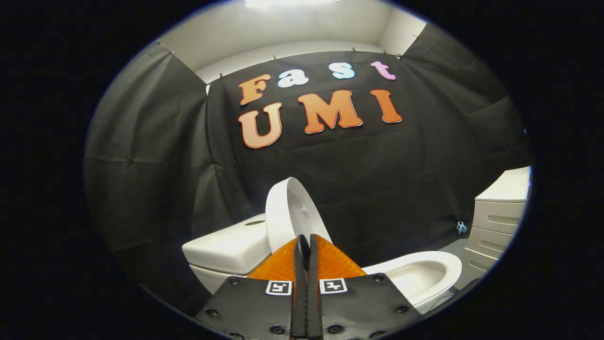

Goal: Open the toilet lid.

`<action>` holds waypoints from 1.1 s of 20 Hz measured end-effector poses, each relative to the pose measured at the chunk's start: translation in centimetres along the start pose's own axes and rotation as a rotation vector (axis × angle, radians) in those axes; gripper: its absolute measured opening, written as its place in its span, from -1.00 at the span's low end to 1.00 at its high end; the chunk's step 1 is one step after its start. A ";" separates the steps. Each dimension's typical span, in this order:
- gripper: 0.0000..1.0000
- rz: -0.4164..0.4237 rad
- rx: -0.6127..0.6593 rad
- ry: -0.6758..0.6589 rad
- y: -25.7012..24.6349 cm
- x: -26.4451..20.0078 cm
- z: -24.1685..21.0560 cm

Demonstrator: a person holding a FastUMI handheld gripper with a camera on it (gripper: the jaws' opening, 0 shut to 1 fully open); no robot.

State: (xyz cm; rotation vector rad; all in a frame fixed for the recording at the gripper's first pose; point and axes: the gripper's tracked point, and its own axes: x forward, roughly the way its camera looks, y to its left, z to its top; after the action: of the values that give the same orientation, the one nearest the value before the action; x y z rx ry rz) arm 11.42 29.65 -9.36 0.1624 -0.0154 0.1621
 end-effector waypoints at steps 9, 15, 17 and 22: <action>-0.85 0.003 -0.062 0.002 1.4 0.3 -0.2; -0.84 -0.006 -0.096 0.004 1.1 0.2 0.1; -0.83 -0.010 -0.091 0.003 0.9 0.2 0.0; -0.78 -0.009 -0.096 0.026 0.6 0.2 0.2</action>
State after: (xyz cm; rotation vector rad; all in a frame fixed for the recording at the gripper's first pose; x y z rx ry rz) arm 11.53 30.23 -9.06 0.0646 0.0030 0.1539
